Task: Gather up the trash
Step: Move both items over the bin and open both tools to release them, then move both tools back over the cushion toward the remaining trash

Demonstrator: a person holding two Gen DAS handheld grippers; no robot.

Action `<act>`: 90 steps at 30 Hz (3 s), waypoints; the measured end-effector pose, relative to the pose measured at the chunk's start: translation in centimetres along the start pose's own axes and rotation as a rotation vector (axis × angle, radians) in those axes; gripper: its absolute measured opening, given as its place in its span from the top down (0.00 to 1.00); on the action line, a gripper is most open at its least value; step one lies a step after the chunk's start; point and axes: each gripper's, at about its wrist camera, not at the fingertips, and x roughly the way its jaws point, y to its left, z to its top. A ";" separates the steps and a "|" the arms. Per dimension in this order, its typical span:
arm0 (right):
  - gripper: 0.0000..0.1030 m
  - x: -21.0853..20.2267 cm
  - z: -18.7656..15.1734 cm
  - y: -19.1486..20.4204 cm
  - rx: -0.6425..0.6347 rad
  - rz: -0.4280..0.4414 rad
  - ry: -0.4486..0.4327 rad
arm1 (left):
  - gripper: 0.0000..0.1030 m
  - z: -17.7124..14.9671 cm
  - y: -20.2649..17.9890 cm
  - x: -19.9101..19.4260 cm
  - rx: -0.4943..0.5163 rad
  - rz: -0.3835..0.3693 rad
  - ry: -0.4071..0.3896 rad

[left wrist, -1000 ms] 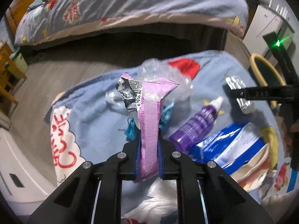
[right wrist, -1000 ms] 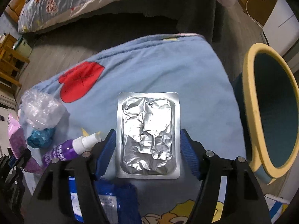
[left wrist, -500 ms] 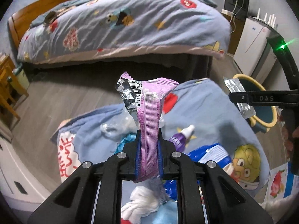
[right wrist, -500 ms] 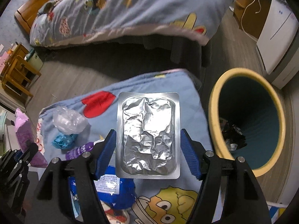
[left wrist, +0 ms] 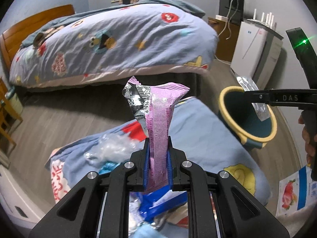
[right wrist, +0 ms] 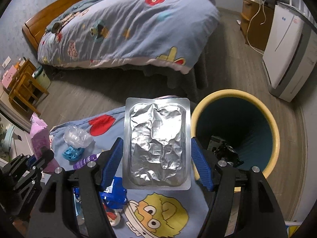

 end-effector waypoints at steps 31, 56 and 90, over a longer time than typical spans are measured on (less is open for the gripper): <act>0.34 1.7 -2.8 -20.9 0.393 -0.105 0.044 | 0.85 2.1 -20.4 9.3 0.186 -0.266 0.154; 0.09 1.4 -2.8 -22.1 0.511 -0.041 -0.017 | 0.17 5.5 -20.6 11.2 0.151 -0.195 0.092; 0.06 -5.1 -7.8 3.9 0.101 0.077 0.009 | 0.08 -8.3 4.8 -10.8 -0.136 0.102 0.009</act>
